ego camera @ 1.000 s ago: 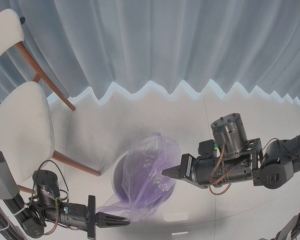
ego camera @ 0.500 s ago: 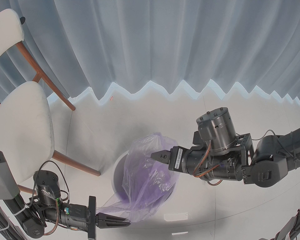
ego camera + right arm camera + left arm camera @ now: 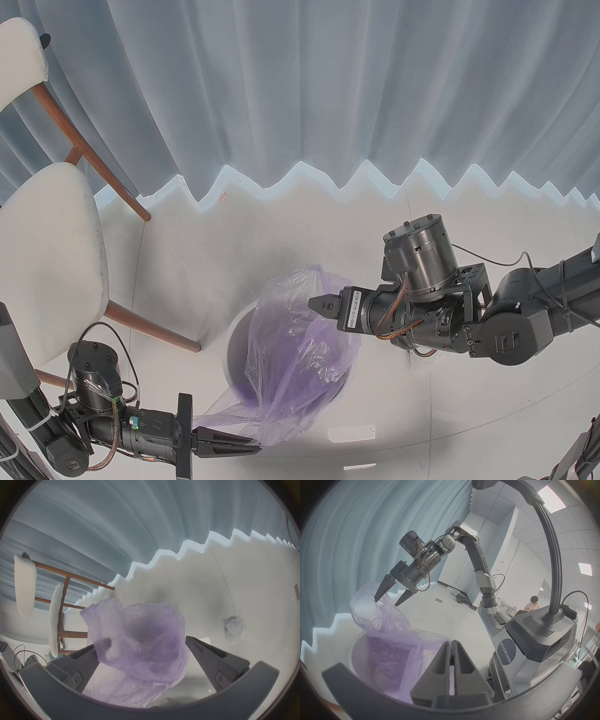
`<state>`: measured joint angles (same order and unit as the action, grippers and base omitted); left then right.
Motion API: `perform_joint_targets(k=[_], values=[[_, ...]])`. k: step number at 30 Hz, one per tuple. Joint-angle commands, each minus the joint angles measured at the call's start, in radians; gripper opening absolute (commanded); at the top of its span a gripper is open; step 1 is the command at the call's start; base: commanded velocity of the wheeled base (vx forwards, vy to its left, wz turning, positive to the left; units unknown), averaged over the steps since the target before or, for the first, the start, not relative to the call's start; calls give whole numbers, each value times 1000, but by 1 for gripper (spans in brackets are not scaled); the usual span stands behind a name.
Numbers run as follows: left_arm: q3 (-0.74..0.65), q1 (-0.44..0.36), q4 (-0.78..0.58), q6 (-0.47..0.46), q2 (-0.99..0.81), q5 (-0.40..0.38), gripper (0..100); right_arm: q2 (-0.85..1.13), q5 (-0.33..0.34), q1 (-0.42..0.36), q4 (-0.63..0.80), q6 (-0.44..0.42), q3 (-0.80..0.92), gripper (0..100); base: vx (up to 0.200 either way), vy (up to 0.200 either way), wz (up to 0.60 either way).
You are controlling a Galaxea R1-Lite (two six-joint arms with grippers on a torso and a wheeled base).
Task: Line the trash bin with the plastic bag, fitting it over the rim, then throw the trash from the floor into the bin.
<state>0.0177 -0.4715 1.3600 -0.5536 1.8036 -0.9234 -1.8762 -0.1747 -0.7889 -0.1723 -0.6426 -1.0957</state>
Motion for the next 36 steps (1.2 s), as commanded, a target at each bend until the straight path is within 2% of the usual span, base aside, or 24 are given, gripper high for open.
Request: perform_joint_targets(k=[1, 8, 9, 20, 25, 26, 31, 34, 36], values=[[-18, -1, -1, -2, 2, 0, 0, -18, 0, 10, -12, 6, -3, 100, 0, 0, 0], [-18, 4, -10, -5, 0, 0, 0, -29, 0, 8, -27, 4, 2, 100, 0, 0, 0], [-18, 7, -10, -5, 0, 0, 0, -26, 0, 8, -27, 3, 4, 0, 0, 0, 0], [-18, 10, -10, -5, 3, 1, 0, 49, 3, 5, -19, -2, 94, 0, 0, 0, 0], [-18, 11, -5, -5, 16, 11, 0, 51, 17, 25, -35, -35, 114, 0, 0, 0, 0], [-18, 13, 1, -2, 25, 14, 0, 37, 41, 54, -104, -51, 116, 0, 0, 0, 0], [1, 83, 31, 17, 26, 24, 0, 35, 162, 82, -345, -86, 149, 0, 0, 0, 0], [7, 116, 42, 26, 28, 24, 0, 43, 196, 83, -395, -115, 154, 0, 0, 0, 0], [7, 145, 57, 64, 26, 24, 0, 57, 213, 85, -458, -166, 171, 0, 0, 0, 0]])
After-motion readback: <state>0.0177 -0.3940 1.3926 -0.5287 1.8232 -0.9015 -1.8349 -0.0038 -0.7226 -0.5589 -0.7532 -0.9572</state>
